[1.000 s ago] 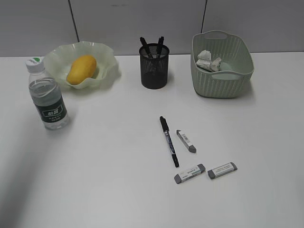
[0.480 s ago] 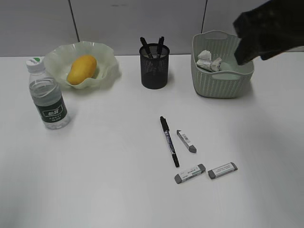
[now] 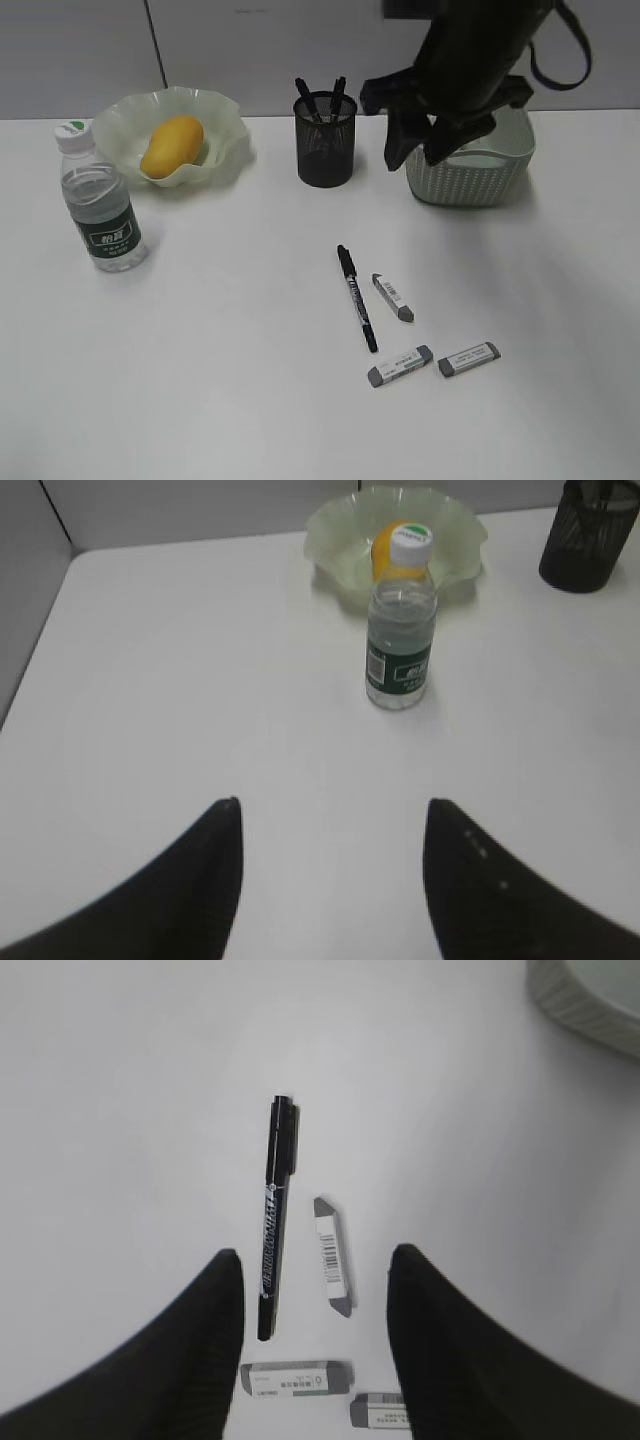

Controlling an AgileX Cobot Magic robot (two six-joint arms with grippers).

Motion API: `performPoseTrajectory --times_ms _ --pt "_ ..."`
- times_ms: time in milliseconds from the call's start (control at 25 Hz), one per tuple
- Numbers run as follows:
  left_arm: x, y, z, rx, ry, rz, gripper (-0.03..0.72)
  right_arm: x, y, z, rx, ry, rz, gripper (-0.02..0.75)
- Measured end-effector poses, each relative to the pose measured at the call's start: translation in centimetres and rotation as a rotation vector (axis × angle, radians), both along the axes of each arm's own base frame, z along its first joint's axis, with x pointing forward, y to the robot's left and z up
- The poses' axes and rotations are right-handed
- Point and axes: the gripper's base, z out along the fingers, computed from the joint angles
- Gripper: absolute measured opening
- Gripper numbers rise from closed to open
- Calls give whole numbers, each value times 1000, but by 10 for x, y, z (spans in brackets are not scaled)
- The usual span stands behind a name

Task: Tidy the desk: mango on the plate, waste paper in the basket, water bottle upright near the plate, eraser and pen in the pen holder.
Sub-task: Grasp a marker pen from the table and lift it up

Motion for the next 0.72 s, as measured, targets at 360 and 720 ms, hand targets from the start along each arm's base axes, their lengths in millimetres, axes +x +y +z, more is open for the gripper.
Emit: performPoseTrajectory --times_ms 360,720 --pt "-22 0 -5 -10 -102 -4 443 10 48 -50 -38 61 85 382" --pt "-23 0 -21 -10 -103 -4 443 16 57 -79 -74 55 93 382"
